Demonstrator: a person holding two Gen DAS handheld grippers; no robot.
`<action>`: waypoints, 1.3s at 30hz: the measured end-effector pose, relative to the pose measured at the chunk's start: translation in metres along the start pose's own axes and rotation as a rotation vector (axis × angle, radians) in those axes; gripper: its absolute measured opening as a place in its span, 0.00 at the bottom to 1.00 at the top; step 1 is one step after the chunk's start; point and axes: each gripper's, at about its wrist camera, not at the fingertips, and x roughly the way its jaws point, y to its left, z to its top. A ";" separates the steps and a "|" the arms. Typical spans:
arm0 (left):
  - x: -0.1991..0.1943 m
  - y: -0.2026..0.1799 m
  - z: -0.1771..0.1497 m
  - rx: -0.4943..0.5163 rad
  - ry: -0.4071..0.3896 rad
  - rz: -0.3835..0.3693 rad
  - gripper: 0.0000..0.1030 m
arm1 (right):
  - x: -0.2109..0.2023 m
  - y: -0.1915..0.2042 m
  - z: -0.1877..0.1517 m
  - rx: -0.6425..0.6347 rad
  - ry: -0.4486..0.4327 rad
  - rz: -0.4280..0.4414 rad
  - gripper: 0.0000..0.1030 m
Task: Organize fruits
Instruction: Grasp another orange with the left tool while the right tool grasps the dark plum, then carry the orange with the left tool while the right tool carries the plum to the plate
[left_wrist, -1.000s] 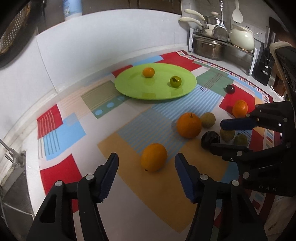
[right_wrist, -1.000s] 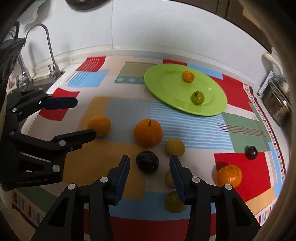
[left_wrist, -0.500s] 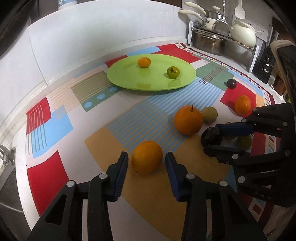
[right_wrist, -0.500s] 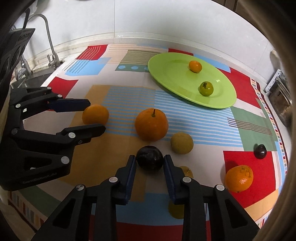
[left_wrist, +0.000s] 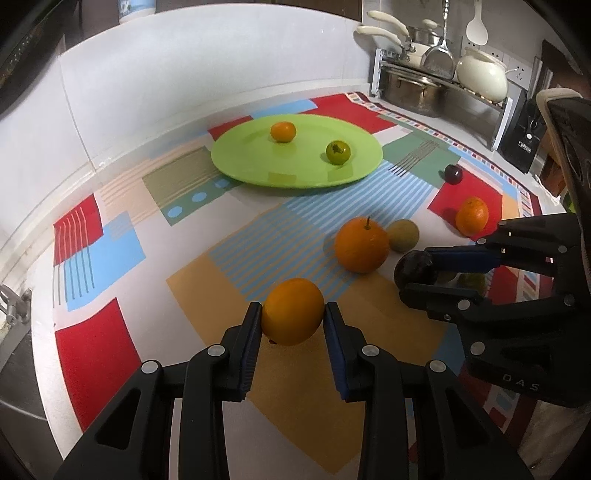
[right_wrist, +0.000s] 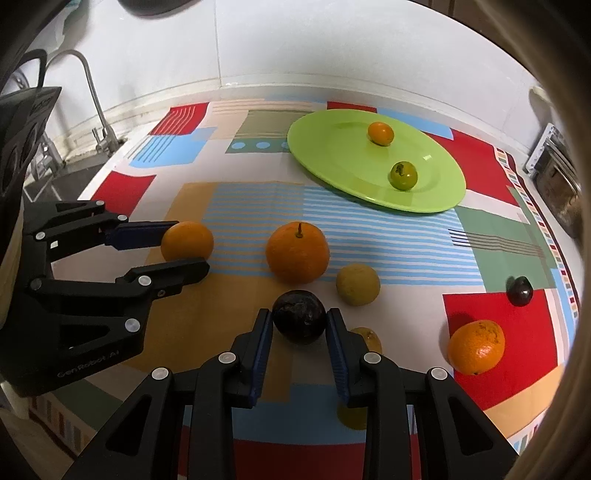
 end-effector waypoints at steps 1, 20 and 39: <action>-0.002 0.000 0.000 -0.001 -0.005 0.001 0.33 | -0.002 0.000 0.000 0.002 -0.006 -0.001 0.30; -0.059 -0.025 0.017 -0.059 -0.144 0.083 0.33 | -0.061 -0.012 -0.003 0.041 -0.153 0.014 0.30; -0.076 -0.068 0.054 -0.122 -0.231 0.176 0.33 | -0.096 -0.061 0.009 -0.035 -0.264 0.082 0.30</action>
